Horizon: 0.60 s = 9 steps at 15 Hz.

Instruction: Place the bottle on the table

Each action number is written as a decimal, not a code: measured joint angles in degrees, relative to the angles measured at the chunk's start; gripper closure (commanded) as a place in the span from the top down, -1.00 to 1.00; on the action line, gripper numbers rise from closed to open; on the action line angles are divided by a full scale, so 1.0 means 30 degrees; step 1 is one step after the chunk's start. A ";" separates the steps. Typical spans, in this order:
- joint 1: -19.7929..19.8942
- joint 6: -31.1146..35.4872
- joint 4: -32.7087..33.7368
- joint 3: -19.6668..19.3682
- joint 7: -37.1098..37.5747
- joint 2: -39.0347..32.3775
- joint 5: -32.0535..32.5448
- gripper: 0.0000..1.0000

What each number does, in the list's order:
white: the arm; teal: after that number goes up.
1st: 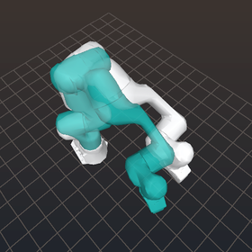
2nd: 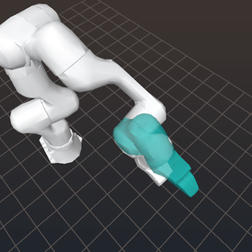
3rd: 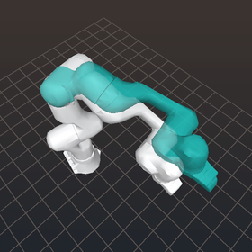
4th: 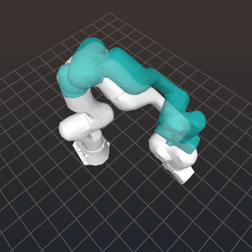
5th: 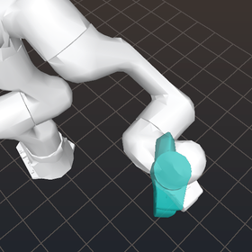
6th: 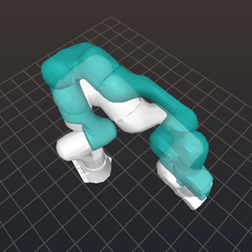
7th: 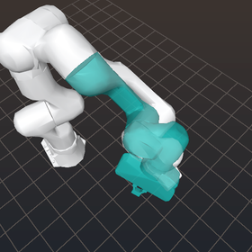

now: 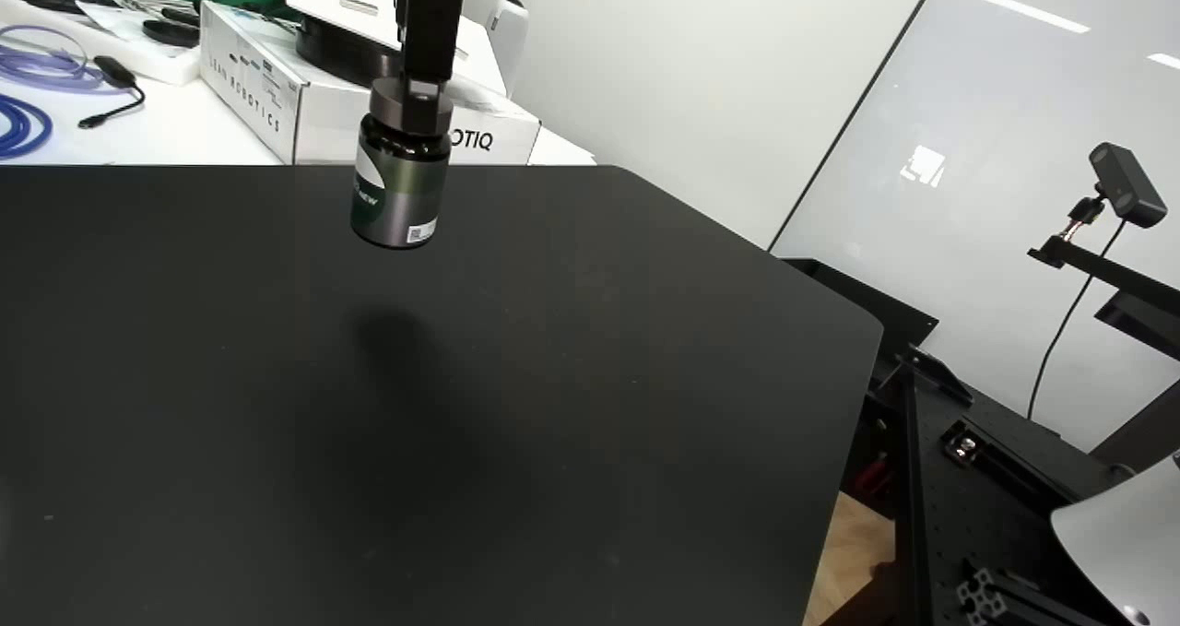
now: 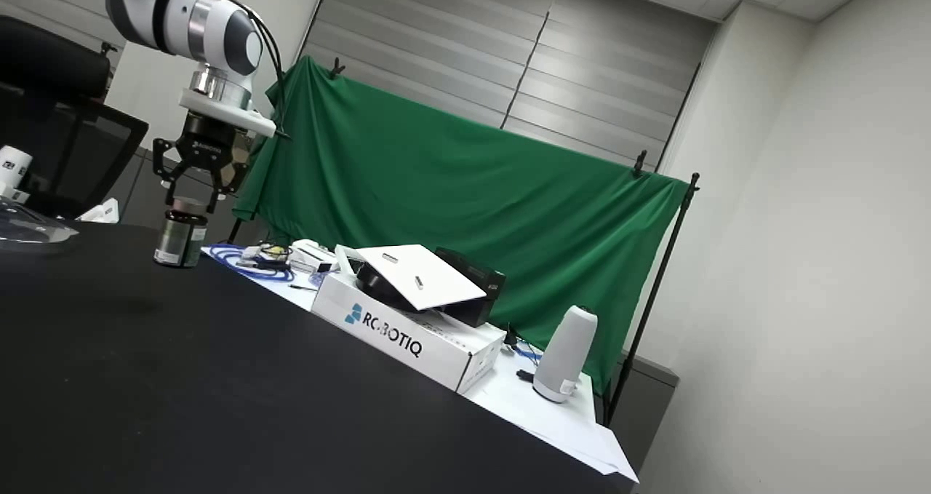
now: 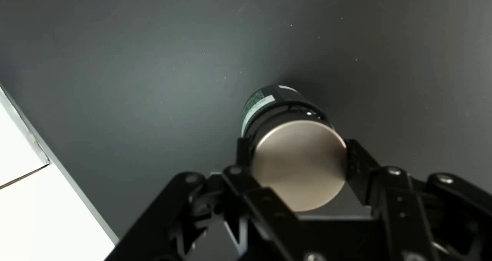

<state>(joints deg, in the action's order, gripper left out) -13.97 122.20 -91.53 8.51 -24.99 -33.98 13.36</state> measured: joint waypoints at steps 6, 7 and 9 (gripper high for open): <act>0.0005 0.0166 -0.0079 0.0003 0.0037 -0.0008 0.0033 -0.28; 0.0068 0.0287 -0.0201 0.0005 0.0035 0.0000 0.0029 -0.28; 0.0432 0.0840 -0.1139 -0.0016 0.0035 0.0263 0.0026 -0.28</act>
<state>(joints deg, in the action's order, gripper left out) -12.67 124.71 -94.95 8.46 -24.89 -33.19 13.44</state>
